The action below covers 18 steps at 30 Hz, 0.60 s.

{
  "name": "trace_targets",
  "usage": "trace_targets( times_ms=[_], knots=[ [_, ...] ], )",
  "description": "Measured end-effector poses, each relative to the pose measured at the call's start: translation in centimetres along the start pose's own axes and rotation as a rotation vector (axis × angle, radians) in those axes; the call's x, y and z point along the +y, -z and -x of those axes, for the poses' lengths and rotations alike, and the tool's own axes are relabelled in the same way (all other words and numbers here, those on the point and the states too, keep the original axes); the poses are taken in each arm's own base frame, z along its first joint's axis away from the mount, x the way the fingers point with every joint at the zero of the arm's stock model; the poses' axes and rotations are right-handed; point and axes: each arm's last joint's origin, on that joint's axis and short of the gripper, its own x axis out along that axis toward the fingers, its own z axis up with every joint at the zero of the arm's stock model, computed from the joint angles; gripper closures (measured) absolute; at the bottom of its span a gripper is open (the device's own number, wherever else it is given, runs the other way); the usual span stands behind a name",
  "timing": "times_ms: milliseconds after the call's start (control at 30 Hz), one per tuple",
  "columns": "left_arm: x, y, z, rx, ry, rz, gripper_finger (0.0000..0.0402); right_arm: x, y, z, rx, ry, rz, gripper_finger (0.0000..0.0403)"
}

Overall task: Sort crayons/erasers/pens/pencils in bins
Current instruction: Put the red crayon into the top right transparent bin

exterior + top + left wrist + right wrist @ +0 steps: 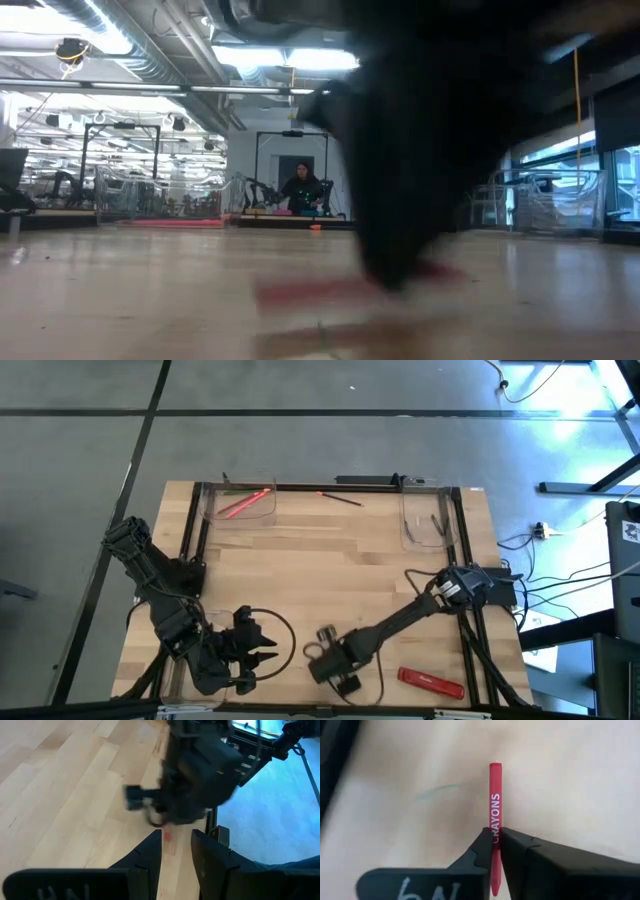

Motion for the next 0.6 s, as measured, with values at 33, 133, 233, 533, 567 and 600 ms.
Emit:
trace_targets(
  times_ms=[33, 133, 233, 533, 567, 600],
  knots=[
    [0.0, 0.0, 0.0, 0.0, 0.0, 0.0, 0.0305, -0.4, 0.0, 0.5, -0.004, 0.031, -0.021, 0.0376],
    [0.0, 0.0, 0.0, 0.0, 0.0, 0.0, 0.0305, -1.4, 0.1, 2.8, 0.006, 0.125, -0.038, 0.0377],
    [0.0, 0.0, 0.0, 0.0, 0.0, -0.001, 0.0305, -2.2, 0.6, 4.5, 0.043, 0.155, -0.073, 0.0378],
    [0.0, 0.0, 0.0, 0.0, 0.0, -0.002, 0.0305, -6.6, 1.2, 11.4, -0.022, 0.27, -0.193, 0.0374],
    [0.0, 0.0, 0.0, 0.0, 0.0, -0.003, 0.0305, -7.2, 1.4, 12.3, -0.03, 0.29, -0.212, 0.0374],
    [0.0, 0.0, 0.0, 0.001, 0.0, -0.003, 0.0305, -7.9, 1.7, 13.5, -0.036, 0.311, -0.23, 0.0374]
  ],
)
